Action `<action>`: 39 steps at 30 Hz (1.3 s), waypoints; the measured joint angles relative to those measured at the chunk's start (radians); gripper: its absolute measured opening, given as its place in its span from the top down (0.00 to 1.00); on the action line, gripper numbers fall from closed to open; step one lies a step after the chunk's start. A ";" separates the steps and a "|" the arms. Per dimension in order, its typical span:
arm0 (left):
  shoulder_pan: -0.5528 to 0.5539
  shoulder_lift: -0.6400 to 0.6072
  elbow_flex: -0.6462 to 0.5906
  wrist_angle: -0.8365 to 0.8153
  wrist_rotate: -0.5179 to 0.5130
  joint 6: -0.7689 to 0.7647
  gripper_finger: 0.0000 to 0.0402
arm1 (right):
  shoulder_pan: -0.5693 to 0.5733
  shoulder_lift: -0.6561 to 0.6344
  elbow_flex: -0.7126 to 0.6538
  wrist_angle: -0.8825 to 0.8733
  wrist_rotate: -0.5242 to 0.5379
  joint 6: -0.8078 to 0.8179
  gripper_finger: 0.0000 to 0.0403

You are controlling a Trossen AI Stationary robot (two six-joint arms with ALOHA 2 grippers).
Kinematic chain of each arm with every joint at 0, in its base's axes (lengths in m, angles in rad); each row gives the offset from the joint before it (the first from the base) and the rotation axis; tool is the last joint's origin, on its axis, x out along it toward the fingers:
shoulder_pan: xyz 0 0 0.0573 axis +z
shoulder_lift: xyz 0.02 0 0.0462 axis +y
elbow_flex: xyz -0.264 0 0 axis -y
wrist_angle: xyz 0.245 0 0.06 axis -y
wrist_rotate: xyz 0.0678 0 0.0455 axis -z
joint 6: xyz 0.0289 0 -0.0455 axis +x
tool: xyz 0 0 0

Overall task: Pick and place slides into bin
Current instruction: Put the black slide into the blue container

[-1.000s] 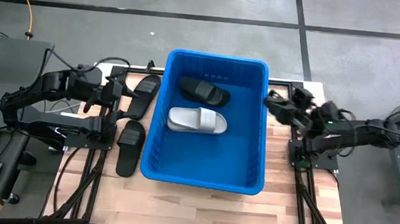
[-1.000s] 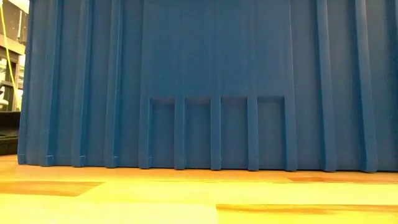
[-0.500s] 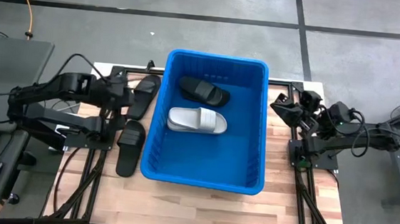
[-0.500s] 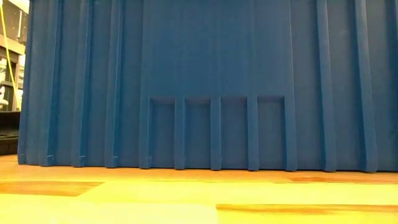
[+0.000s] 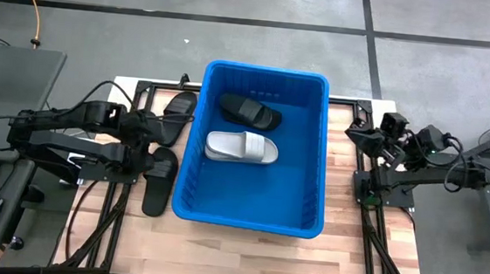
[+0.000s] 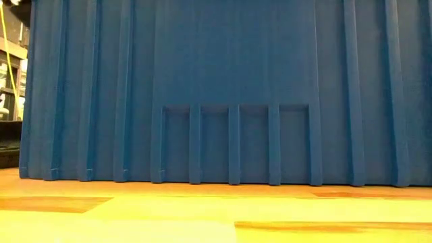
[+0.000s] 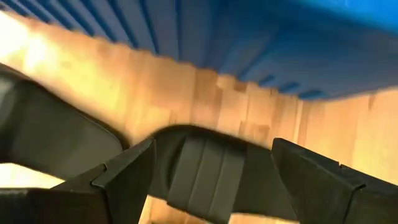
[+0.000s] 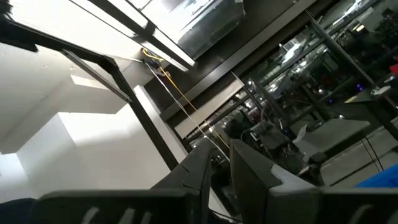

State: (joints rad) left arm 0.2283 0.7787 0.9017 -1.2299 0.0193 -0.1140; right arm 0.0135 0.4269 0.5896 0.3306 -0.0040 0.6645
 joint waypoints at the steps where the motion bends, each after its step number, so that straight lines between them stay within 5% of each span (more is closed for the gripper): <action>1: 0.000 0.000 -0.010 -0.006 0.007 0.003 0.23 | 0.000 -0.015 0.000 -0.013 0.000 -0.005 0.87; 11: -0.033 -0.009 -0.157 0.102 0.052 -0.074 0.23 | 0.000 -0.118 0.000 -0.123 0.004 -0.009 0.87; 19: -0.176 0.004 -0.244 0.101 0.027 -0.345 0.23 | 0.000 -0.129 0.000 -0.160 0.004 0.006 0.87; 29: -0.330 0.179 -0.243 0.115 0.066 -0.365 0.23 | 0.000 -0.129 0.000 -0.204 0.030 0.009 0.87; 39: -0.395 0.334 -0.243 0.119 -0.084 -0.388 0.23 | -0.001 -0.142 0.000 -0.256 0.037 0.035 0.86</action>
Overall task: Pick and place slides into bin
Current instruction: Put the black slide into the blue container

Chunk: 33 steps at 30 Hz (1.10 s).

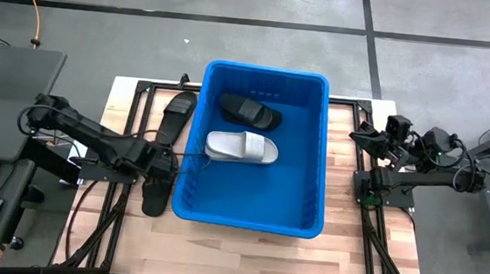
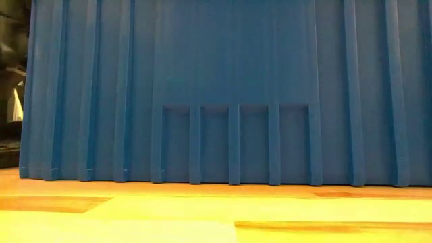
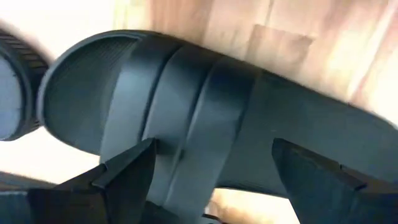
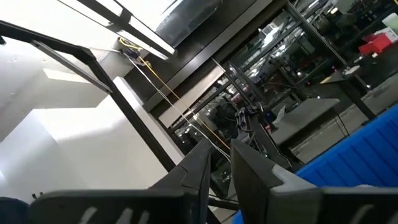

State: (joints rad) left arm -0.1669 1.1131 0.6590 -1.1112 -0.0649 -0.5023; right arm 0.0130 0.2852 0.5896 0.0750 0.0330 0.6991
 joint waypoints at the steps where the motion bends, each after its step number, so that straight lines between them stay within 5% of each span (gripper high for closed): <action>1: -0.001 0.007 0.000 -0.005 -0.009 -0.006 0.23 | 0.000 -0.003 0.000 -0.008 0.001 0.000 0.87; 11: -0.010 0.018 0.008 -0.002 -0.127 -0.026 0.30 | 0.000 -0.006 0.000 -0.025 0.012 0.032 0.87; 19: -0.010 0.014 0.008 0.042 -0.115 -0.001 0.94 | 0.000 -0.006 0.000 -0.035 0.049 0.026 0.87; 33: -0.010 -0.056 0.130 -0.068 0.113 -0.005 1.00 | 0.000 -0.006 0.000 -0.070 0.122 0.042 0.87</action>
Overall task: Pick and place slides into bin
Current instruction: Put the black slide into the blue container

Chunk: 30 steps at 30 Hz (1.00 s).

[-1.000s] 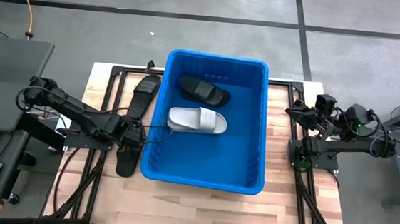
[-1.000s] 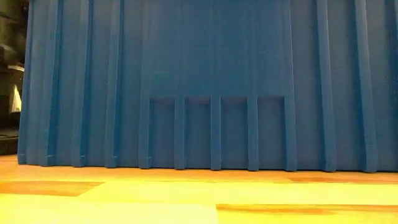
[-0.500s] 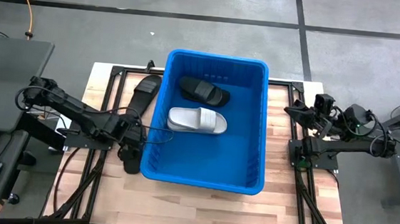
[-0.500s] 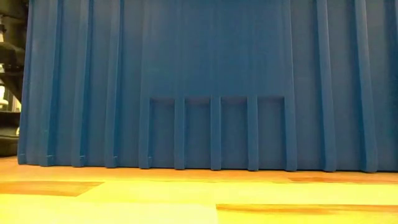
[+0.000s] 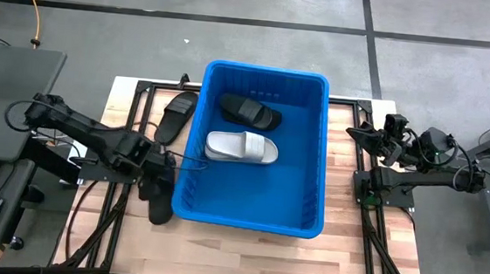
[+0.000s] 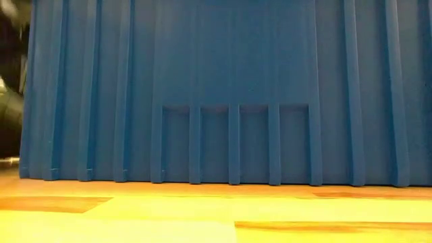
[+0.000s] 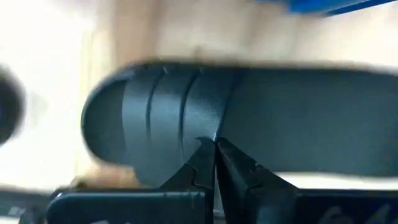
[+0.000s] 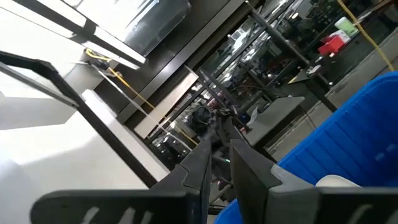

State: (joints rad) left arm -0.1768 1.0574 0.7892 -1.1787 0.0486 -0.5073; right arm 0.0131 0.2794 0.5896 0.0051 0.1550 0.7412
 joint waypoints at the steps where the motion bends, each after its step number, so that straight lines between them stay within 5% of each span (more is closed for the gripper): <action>1: 0.000 -0.003 0.024 0.000 0.029 0.017 1.00 | 0.000 0.000 0.000 -0.002 0.005 0.001 0.87; 6: -0.001 -0.003 0.124 -0.047 0.213 0.052 1.00 | 0.000 0.000 0.000 -0.005 0.009 0.002 0.87; 16: 0.000 0.001 0.303 -0.327 0.389 0.006 1.00 | 0.000 0.001 0.000 0.007 0.008 0.057 0.86; 30: 0.000 0.004 0.704 -0.393 0.305 -0.032 1.00 | 0.000 0.001 0.000 0.010 0.008 0.176 0.86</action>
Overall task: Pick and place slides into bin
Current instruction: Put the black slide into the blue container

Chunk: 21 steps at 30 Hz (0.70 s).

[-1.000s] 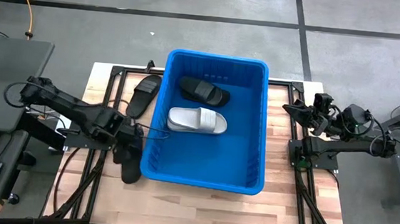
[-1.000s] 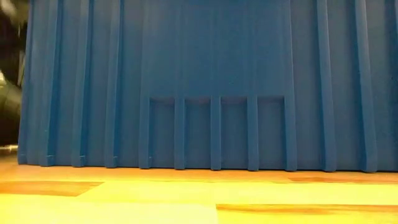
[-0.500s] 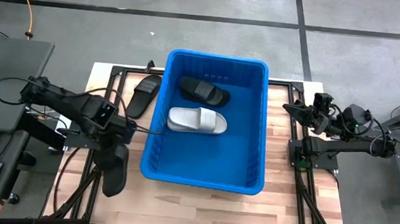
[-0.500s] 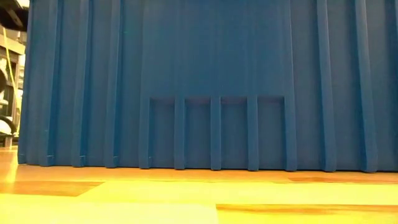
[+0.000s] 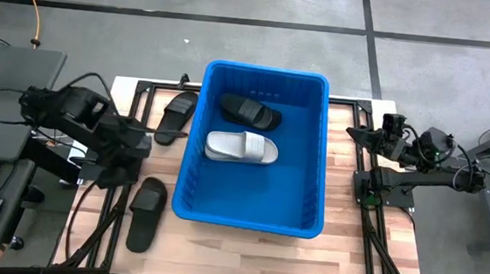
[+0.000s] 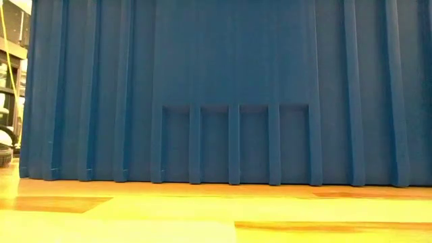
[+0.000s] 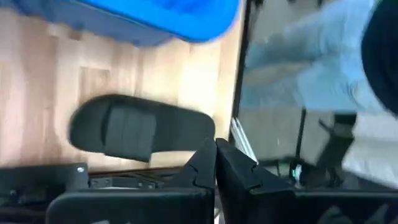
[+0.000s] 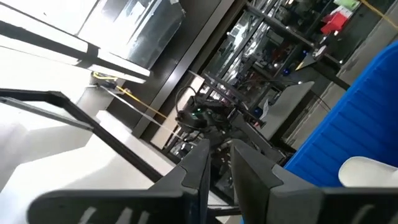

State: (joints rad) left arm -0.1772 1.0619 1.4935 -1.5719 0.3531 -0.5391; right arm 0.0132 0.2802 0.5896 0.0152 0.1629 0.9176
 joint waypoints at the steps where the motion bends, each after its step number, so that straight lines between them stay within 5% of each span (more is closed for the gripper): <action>1: 0.000 0.000 0.017 -0.001 -0.025 -0.020 1.00 | 0.000 0.000 0.000 0.001 0.008 0.000 0.86; 7: 0.000 0.029 -0.009 0.050 -0.037 -0.005 1.00 | 0.000 0.000 0.000 -0.018 0.048 -0.020 0.86; 11: -0.001 0.080 -0.096 0.172 0.067 0.089 0.91 | 0.000 0.000 0.000 -0.037 0.049 -0.025 0.86; 21: -0.149 0.208 -0.315 0.219 0.109 0.080 0.39 | 0.000 0.000 0.000 -0.074 0.022 -0.028 0.86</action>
State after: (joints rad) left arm -0.3267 1.2694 1.1783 -1.3531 0.4618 -0.4588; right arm 0.0132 0.2804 0.5896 -0.0589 0.1850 0.8898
